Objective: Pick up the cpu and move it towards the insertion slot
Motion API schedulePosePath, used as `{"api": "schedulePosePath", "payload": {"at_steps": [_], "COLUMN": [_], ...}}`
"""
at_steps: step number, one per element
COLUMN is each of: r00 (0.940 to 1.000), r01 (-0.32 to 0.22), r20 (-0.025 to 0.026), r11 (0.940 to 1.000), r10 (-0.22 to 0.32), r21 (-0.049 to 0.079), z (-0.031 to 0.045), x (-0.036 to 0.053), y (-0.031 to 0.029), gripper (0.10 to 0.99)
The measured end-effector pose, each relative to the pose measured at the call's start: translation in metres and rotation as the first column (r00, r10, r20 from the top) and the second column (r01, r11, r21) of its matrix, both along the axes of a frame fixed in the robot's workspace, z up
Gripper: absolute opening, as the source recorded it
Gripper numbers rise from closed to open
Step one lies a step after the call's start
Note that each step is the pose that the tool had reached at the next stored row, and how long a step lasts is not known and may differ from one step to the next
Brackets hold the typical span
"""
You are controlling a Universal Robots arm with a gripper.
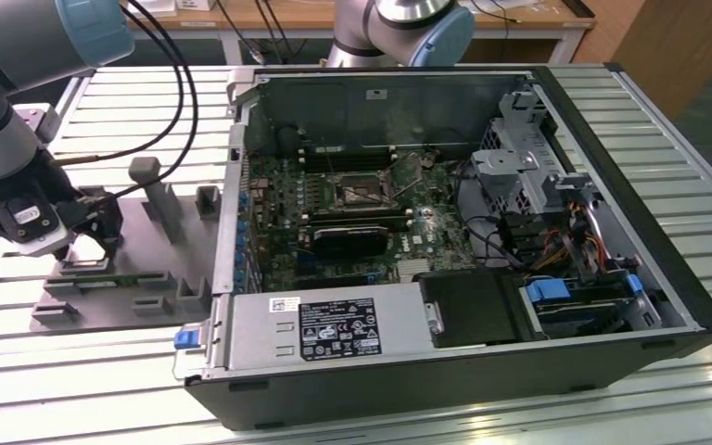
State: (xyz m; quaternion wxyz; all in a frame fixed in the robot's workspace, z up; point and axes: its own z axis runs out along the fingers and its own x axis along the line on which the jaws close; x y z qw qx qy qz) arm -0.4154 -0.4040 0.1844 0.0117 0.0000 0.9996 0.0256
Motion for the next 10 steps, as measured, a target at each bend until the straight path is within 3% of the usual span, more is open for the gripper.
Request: {"api": "schedulePosePath", "payload": {"at_steps": [7,8,10], "r00": [1.0000,1.0000,1.0000], "r01": [0.000,0.000,0.000], "r20": [0.0001,-0.0001,0.0000], "r11": [1.0000,1.0000,1.0000], "r10": [0.000,0.000,0.000], "r21": [0.000,0.000,0.000], "z": [-0.0001,-0.0001,-0.0001], "x": [0.0000,0.0000,0.0000], "y": [0.0000,0.0000,0.0000], "gripper": [0.651,0.584,0.537]}}
